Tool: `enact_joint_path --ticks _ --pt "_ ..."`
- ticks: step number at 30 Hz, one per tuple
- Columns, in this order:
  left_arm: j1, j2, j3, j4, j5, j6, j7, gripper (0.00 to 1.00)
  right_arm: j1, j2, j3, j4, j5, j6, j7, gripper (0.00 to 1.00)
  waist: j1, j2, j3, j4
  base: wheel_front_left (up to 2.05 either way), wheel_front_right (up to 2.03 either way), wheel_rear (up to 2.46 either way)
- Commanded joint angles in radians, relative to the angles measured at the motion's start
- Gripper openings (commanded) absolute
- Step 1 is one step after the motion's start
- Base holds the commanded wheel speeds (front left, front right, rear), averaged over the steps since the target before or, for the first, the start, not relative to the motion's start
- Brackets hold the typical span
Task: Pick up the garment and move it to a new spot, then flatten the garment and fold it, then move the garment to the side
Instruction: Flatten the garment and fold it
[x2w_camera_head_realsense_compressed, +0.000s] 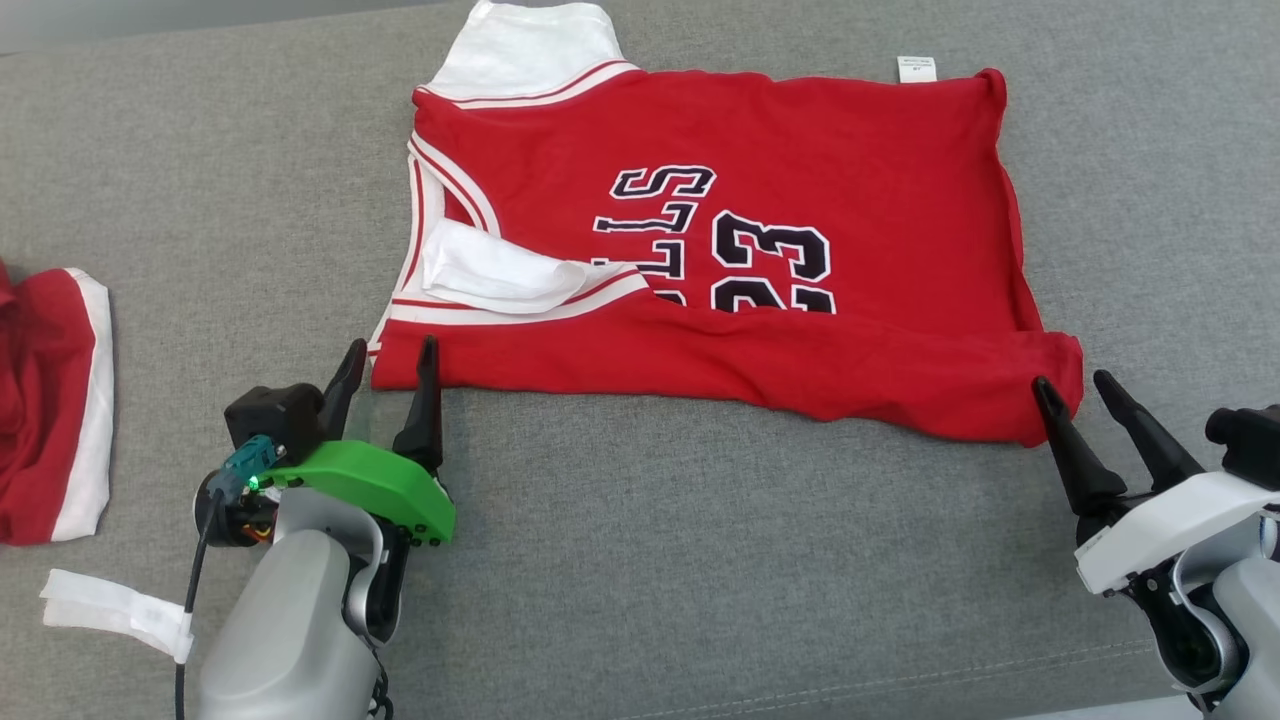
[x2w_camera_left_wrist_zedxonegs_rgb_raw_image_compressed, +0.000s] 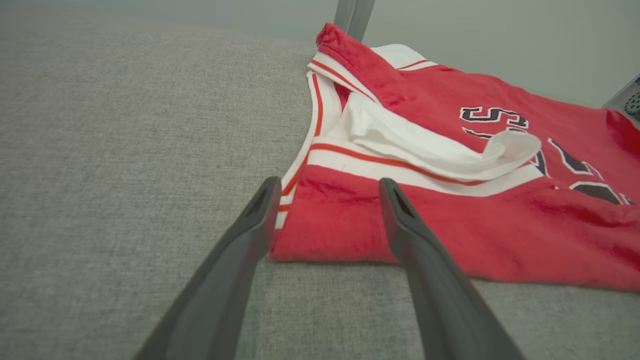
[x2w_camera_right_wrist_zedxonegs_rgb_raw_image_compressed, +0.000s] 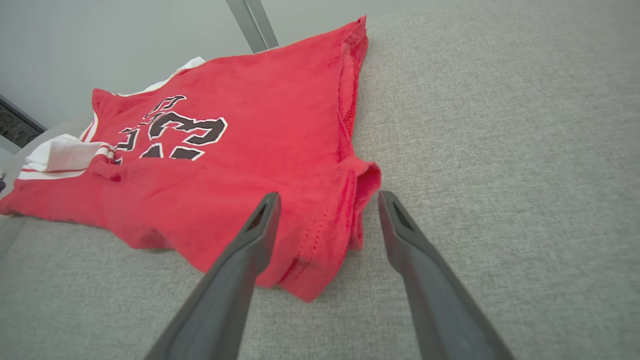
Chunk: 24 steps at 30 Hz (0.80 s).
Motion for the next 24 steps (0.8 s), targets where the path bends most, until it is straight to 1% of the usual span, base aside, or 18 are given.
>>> enact_joint_path --ticks 1,8,12,13,14,15,16,20,24 --pt "0.004 0.011 -0.003 0.007 0.007 0.006 -0.004 1.0 0.009 0.01 0.0 0.004 -0.018 -0.001 -0.004 1.0 0.0 0.0 0.004 0.002 0.0 0.0 0.0" --pt "-0.051 0.02 -0.015 0.081 0.021 0.014 0.006 1.0 -0.033 0.064 0.002 0.074 -0.054 -0.001 0.022 1.0 0.0 0.0 0.022 -0.003 0.0 0.0 0.0" --pt "-0.086 0.015 -0.031 0.128 0.027 0.005 0.023 1.0 -0.064 0.1 0.019 0.105 -0.061 -0.001 0.028 1.0 0.0 0.0 0.035 -0.012 0.0 0.0 0.0" --pt "-0.093 0.013 -0.033 0.14 0.025 0.002 0.023 0.89 -0.072 0.109 0.025 0.112 -0.059 -0.001 0.028 1.0 0.0 0.0 0.037 -0.014 0.0 0.0 0.0" --pt "-0.1 0.012 -0.034 0.152 0.023 0.001 0.022 0.41 -0.08 0.117 0.031 0.121 -0.054 -0.001 0.031 0.67 0.0 0.0 0.039 -0.015 0.0 0.0 0.0" --pt "-0.105 0.011 -0.035 0.161 0.02 -0.001 0.019 0.0 -0.087 0.123 0.036 0.13 -0.052 -0.001 0.032 0.31 0.0 0.0 0.039 -0.015 0.0 0.0 0.0" --pt "-0.11 0.009 -0.036 0.168 0.019 -0.003 0.018 0.0 -0.092 0.127 0.039 0.137 -0.052 -0.001 0.03 0.0 0.0 0.0 0.039 -0.015 0.0 0.0 0.0" --pt "-0.117 0.011 -0.043 0.194 0.017 -0.013 0.011 0.0 -0.106 0.134 0.042 0.157 -0.043 -0.001 0.018 0.0 0.0 0.0 0.024 -0.008 0.0 0.0 0.0" --pt "-0.084 0.016 -0.03 0.18 0.007 -0.017 0.001 0.0 -0.099 0.126 0.036 0.163 -0.041 -0.001 0.006 0.0 0.0 0.0 -0.015 0.001 0.0 0.0 0.0"
